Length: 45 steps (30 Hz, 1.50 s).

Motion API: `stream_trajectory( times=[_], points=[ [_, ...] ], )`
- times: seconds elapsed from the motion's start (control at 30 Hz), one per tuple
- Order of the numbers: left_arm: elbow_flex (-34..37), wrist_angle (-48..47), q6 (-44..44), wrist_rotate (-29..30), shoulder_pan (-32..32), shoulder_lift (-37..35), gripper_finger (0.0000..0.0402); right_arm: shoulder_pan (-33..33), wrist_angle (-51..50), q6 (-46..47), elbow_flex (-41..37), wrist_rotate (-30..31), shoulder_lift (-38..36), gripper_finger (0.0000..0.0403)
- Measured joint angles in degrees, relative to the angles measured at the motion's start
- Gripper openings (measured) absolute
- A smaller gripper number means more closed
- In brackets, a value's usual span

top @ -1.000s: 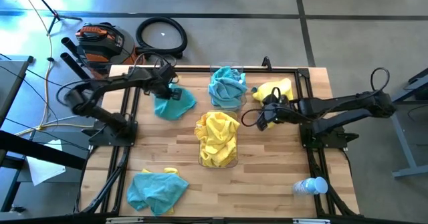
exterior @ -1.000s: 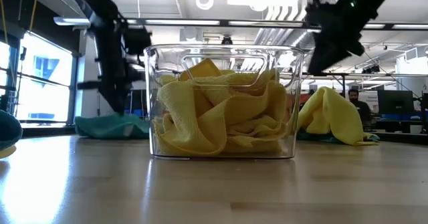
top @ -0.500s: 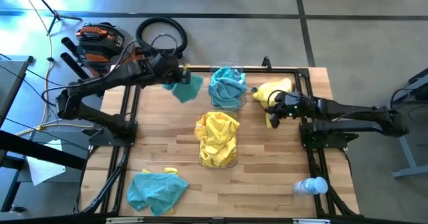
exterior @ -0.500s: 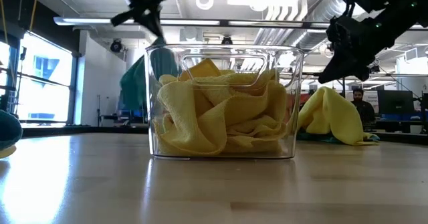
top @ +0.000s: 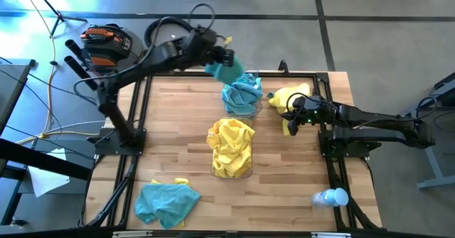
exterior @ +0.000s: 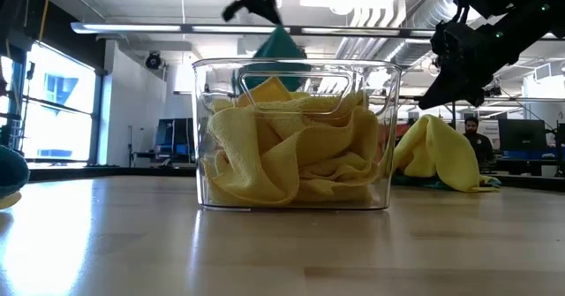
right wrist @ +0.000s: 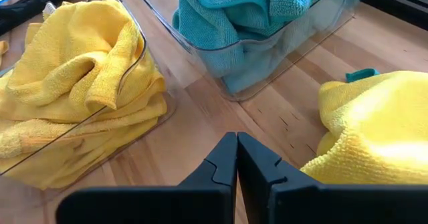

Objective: Sort microfiber towel by color & place in baskets
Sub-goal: Put the blue towel into the top transparent bin

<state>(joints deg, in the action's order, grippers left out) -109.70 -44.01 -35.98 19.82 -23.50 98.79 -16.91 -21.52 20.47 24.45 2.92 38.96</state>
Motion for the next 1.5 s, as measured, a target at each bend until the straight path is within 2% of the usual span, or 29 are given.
stream_trajectory(
  times=[0.1,0.27,0.57,0.8,1.27,1.5],
  points=[
    [-4.6,1.3,0.6,-4.6,-0.1,4.6,0.0,0.0,0.0,0.0,0.0,0.0,0.0,0.0009],
    [-9.4,1.0,1.1,-6.4,-1.5,9.9,0.0,0.0,0.0,0.0,0.0,0.0,0.0,0.0009],
    [-9.8,-1.4,1.6,-9.1,-7.3,16.8,0.0,0.0,0.0,-0.6,0.0,0.1,0.0,0.0009],
    [-9.7,4.4,4.1,-14.6,-8.2,24.5,0.0,0.0,-0.1,-1.5,0.0,3.1,0.0,0.0009],
    [-9.7,4.3,-8.0,-14.1,-4.2,34.7,0.0,0.0,-2.3,-1.5,0.0,3.1,0.0,0.0009],
    [-10.7,3.5,-10.1,-8.9,-4.1,37.8,0.0,0.0,-3.1,-1.0,0.0,3.1,0.0,0.0009]
  ],
)
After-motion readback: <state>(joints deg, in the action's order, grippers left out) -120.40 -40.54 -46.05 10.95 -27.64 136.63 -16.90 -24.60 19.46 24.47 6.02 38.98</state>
